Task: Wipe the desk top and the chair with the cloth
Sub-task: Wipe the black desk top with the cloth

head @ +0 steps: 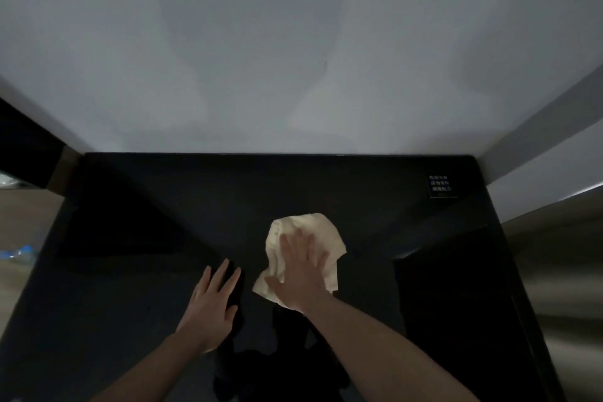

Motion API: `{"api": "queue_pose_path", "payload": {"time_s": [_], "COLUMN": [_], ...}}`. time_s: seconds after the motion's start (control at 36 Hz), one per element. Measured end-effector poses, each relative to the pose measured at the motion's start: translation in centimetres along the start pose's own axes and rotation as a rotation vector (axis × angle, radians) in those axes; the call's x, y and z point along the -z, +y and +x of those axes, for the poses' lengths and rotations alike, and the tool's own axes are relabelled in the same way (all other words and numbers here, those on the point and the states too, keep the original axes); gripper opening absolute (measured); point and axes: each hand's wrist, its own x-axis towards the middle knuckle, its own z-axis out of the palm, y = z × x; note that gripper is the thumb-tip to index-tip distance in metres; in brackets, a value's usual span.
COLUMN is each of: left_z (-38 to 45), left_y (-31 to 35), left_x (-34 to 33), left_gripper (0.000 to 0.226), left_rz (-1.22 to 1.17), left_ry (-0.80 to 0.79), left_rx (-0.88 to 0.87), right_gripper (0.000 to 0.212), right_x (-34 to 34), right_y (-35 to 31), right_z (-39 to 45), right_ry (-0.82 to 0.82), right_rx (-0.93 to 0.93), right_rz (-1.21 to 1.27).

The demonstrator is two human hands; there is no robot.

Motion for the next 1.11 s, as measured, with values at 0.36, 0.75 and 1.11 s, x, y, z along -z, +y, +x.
{"api": "queue_pose_path", "payload": {"time_s": [0.36, 0.75, 1.11], "left_z": [0.9, 3.6, 5.9], "left_y": [5.0, 23.1, 37.0], "left_x": [-1.2, -7.2, -10.7], "left_gripper": [0.076, 0.080, 0.092], "left_rz": [0.017, 0.113, 0.149], "left_ry": [-0.047, -0.068, -0.133], "left_rx": [-0.022, -0.052, -0.020], "right_gripper": [0.087, 0.084, 0.084], "right_x": [-1.1, 3.7, 7.7], "right_y": [5.0, 26.7, 47.0], "right_z": [0.5, -3.7, -6.6], "right_ry": [-0.041, -0.006, 0.051], "right_rx": [0.010, 0.002, -0.124], "right_rz": [-0.095, -0.056, -0.182]}}
